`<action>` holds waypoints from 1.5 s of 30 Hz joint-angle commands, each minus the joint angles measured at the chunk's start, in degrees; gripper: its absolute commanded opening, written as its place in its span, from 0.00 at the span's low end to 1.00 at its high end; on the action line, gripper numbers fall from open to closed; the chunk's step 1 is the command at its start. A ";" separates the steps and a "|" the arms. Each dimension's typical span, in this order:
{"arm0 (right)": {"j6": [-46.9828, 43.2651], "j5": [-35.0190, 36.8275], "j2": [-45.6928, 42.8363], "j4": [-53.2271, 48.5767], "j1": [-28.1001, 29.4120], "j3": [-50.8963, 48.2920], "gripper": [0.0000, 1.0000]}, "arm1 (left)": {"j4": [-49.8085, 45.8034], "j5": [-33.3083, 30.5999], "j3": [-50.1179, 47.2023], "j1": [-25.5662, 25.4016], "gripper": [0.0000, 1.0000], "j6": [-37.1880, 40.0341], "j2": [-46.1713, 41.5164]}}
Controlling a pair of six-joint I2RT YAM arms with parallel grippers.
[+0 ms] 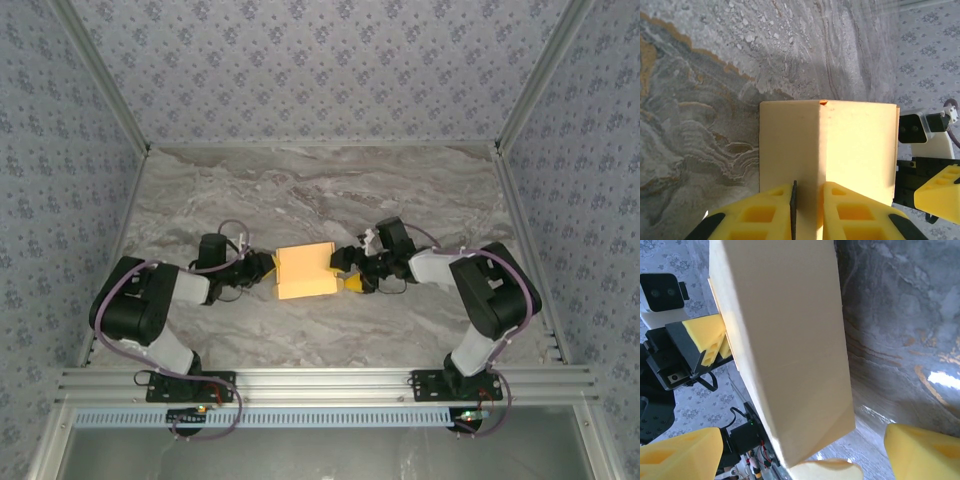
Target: Fold the paper box
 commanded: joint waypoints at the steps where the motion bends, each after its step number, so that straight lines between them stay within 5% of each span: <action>1: 0.61 0.31 1.46 2.00 0.90 1.41 0.87 | -12.89 -7.46 -3.33 0.36 0.17 1.46 4.80; 20: 8.16 3.08 4.42 12.31 3.12 4.63 0.79 | -15.24 -7.58 -2.46 1.41 0.19 4.54 7.34; 28: 12.39 4.62 4.33 14.39 3.44 3.19 0.52 | -14.10 -6.45 -2.59 1.32 0.38 4.65 3.66; 37: 18.42 4.69 1.42 12.73 2.23 1.67 0.46 | -13.99 -6.56 -1.69 0.46 0.61 7.31 -9.61; 42: 19.87 4.39 -5.31 1.09 -0.68 2.78 0.46 | -17.07 -26.99 -1.87 -7.65 0.74 17.73 -29.18; 45: 19.52 3.88 -8.99 -6.79 -3.08 4.23 0.45 | -9.06 -39.70 -5.83 -16.89 0.83 33.50 -40.15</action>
